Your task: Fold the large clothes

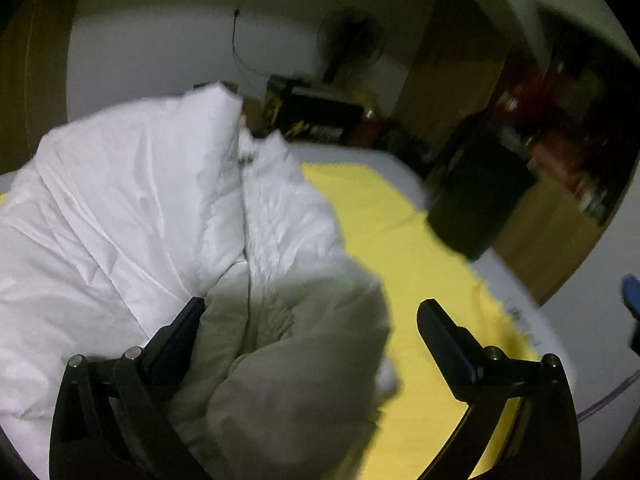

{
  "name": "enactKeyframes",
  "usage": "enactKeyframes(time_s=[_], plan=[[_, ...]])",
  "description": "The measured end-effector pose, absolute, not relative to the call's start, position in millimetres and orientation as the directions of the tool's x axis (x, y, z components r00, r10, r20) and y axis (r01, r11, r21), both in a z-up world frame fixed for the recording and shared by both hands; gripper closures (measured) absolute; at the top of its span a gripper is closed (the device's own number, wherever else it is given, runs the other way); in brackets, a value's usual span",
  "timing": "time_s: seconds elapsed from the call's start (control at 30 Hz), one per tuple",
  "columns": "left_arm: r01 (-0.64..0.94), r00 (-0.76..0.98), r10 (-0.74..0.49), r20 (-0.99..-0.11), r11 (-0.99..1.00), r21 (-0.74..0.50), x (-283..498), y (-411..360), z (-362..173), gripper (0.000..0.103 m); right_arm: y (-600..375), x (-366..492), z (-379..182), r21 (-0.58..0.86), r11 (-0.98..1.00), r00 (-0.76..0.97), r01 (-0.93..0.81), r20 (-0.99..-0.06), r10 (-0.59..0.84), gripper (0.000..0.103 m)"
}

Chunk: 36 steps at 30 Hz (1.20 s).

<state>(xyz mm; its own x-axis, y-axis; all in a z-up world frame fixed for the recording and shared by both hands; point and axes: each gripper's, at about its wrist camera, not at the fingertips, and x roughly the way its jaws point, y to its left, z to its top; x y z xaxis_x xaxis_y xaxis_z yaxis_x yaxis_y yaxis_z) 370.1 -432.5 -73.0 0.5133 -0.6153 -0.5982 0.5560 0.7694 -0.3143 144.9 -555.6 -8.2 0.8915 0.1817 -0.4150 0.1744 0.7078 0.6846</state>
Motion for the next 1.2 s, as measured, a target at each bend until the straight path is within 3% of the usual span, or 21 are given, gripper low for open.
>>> enactKeyframes(time_s=[0.17,0.23,0.3,0.4,0.5,0.53,0.57,0.6,0.73,0.77,0.8,0.97,1.1,1.2], plan=[[0.627,0.532,-0.757,-0.379,0.653,-0.425,340.4,-358.5,19.3,0.000,-526.3,148.0,50.6,0.608,0.784,0.935,0.122,-0.336,0.115,0.030],[0.598,0.621,-0.727,-0.294,0.682,-0.422,343.0,-305.3,58.2,0.000,-508.3,154.4,70.8,0.598,0.798,0.949,0.074,-0.288,0.127,0.030],[0.491,0.749,-0.611,-0.256,0.771,-0.405,356.4,-241.0,86.4,0.000,-474.9,174.4,92.5,0.569,0.823,0.947,0.003,-0.266,0.180,0.030],[0.273,0.883,-0.380,-0.276,0.893,-0.358,381.9,-156.9,101.2,0.000,-413.5,227.7,104.6,0.556,0.821,0.898,-0.132,-0.283,0.336,0.030],[0.134,0.878,-0.309,-0.365,0.892,-0.431,403.6,-97.1,86.2,0.000,-341.6,329.7,78.7,0.607,0.776,0.754,-0.169,-0.428,0.499,0.031],[0.113,0.872,-0.303,-0.385,0.889,-0.444,406.2,-89.8,80.8,0.000,-327.0,357.9,64.4,0.633,0.757,0.706,-0.164,-0.460,0.538,0.037],[0.084,0.865,-0.291,-0.408,0.887,-0.454,408.9,-81.0,71.6,0.000,-312.3,386.6,47.6,0.649,0.745,0.656,-0.153,-0.497,0.568,0.062],[0.073,0.857,-0.291,-0.425,0.886,-0.458,411.9,-80.1,64.3,0.000,-298.9,412.6,30.8,0.647,0.750,0.613,-0.138,-0.539,0.578,0.076],[0.058,0.807,-0.317,-0.498,0.882,-0.468,426.7,-76.7,28.6,0.000,-275.9,487.2,-45.0,0.484,0.873,0.471,-0.069,-0.755,0.456,0.079],[0.063,0.783,-0.338,-0.522,0.878,-0.475,433.0,-79.2,18.4,0.000,-290.8,489.2,-60.1,0.451,0.892,0.498,-0.016,-0.770,0.399,0.095],[0.071,0.759,-0.362,-0.541,0.872,-0.484,436.8,-80.7,9.4,0.000,-304.0,485.1,-66.3,0.446,0.895,0.532,-0.002,-0.757,0.379,0.103],[0.150,0.650,-0.451,-0.611,0.865,-0.480,467.5,-130.7,-29.3,0.000,-407.6,429.5,-98.1,0.490,0.864,0.649,0.113,-0.695,0.310,0.103],[0.272,0.558,-0.539,-0.631,0.837,-0.475,490.5,-199.8,-47.9,0.000,-439.2,390.0,-96.5,0.416,0.894,0.721,0.166,-0.670,0.178,0.103],[0.314,0.510,-0.550,-0.662,0.835,-0.452,506.6,-259.4,-55.0,0.001,-444.8,385.7,-97.6,0.420,0.894,0.737,0.153,-0.652,0.180,0.103]])
